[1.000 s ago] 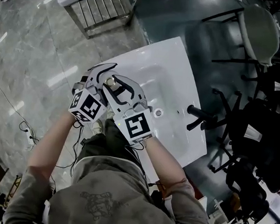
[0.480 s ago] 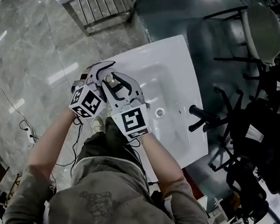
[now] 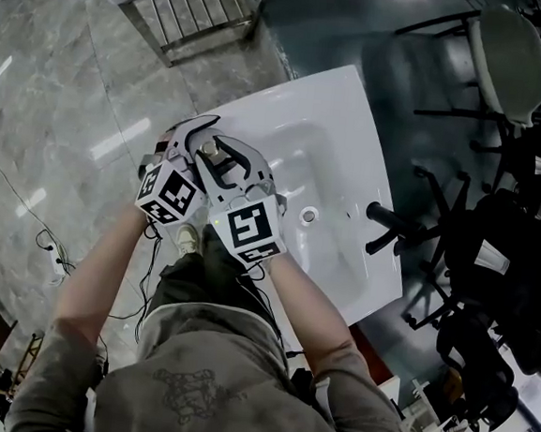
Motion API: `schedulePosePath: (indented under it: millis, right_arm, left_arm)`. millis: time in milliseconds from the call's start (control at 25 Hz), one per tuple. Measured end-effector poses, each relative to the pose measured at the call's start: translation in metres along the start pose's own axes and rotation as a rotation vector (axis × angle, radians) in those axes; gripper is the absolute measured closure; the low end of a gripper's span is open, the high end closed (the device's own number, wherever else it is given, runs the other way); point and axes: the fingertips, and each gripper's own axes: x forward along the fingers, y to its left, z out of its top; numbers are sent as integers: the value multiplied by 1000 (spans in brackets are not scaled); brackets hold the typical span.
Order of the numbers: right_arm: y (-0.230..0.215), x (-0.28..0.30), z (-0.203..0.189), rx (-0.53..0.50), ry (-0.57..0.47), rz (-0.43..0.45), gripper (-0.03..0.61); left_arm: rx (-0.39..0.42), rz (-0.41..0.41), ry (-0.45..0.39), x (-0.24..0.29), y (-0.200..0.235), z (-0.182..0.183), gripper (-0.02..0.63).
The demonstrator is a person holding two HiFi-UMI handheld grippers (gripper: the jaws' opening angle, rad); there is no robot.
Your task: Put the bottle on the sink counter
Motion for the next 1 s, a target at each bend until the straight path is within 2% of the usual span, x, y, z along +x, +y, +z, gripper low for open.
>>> schedulePosePath:
  millis: [240, 680, 880, 1000]
  right_arm:
    - [-1, 1, 0, -5, -3, -1, 445]
    - [-1, -1, -3, -25, 7, 7, 445]
    - [-1, 2, -2, -18, 5, 7, 445]
    - [-2, 2, -3, -17, 9, 7, 445]
  left_arm:
    - [-13, 8, 0, 1, 1, 1, 278]
    - [-52, 109, -22, -4, 3, -1, 278]
    - [-104, 129, -29, -18, 6, -11, 276]
    - [-102, 130, -9, -28, 5, -19, 278]
